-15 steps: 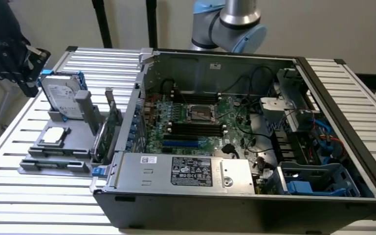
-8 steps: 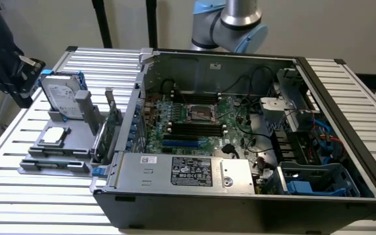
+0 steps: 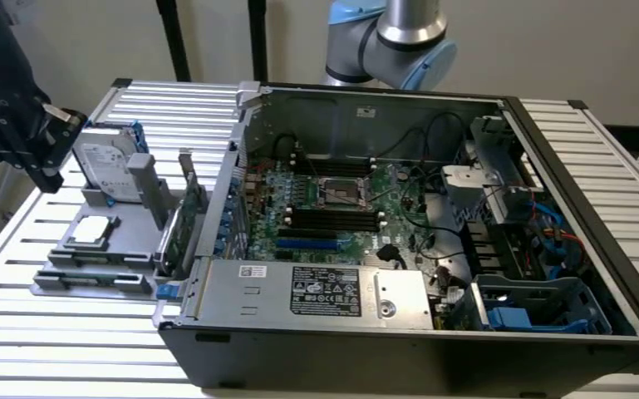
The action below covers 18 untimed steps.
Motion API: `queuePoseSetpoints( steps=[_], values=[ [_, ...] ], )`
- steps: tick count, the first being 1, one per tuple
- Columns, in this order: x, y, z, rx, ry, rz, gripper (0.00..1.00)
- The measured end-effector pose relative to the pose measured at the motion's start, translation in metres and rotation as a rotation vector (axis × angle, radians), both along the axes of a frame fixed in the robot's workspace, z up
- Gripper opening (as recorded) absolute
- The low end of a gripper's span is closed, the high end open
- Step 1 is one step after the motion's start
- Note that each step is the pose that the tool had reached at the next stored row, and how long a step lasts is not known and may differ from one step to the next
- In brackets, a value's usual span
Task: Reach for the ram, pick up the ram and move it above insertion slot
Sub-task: 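Reach for the ram, then pick up the ram and move it above insertion slot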
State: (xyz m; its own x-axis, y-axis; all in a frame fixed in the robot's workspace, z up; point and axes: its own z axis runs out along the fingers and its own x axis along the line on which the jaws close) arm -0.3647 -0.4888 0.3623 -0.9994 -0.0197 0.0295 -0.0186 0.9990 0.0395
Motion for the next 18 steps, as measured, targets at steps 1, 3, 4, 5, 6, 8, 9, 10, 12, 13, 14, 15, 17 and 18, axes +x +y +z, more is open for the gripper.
queuePoseSetpoints(
  steps=[1, 3, 4, 5, 6, 8, 9, 10, 12, 13, 14, 15, 17, 18],
  values=[
    [0.0, 0.0, 0.0, 0.0001, 0.0001, 0.0, 0.11],
    [0.0, 0.0, 0.0, 0.0, 0.0001, 0.0, 0.11],
    [0.0001, 0.0, 0.0, 0.0, 0.0001, 0.0, 0.11],
    [0.0001, 0.0, 0.0, 0.0, 0.0001, 0.0, 0.11],
    [0.0001, 0.0, 0.0, 0.0, 0.0001, 0.0, 0.11],
    [0.0001, 0.0, 0.0, 0.0001, 0.0001, 0.0, 0.17],
    [0.0001, 0.0, 0.0, 0.0, 0.0002, 0.0, 0.17],
    [0.0001, 0.0, 0.0, 0.0001, 0.0002, 0.0, 0.24],
    [0.0001, 0.0, 0.0, 0.0, 0.0002, 0.0, 0.3],
    [0.0001, 0.0, 0.0001, 0.0, 0.0002, 0.0, 0.3],
    [0.0001, 0.0, 0.0, 0.0, 0.0001, 0.0, 0.36],
    [0.0001, 0.0, 0.0, 0.0001, 0.0001, 0.0, 0.36],
    [0.0001, 0.0, 0.0, 0.0, 0.0001, 0.0, 0.36],
    [0.0001, 0.0, 0.0, 0.0, 0.0001, 0.0, 0.36]
  ],
)
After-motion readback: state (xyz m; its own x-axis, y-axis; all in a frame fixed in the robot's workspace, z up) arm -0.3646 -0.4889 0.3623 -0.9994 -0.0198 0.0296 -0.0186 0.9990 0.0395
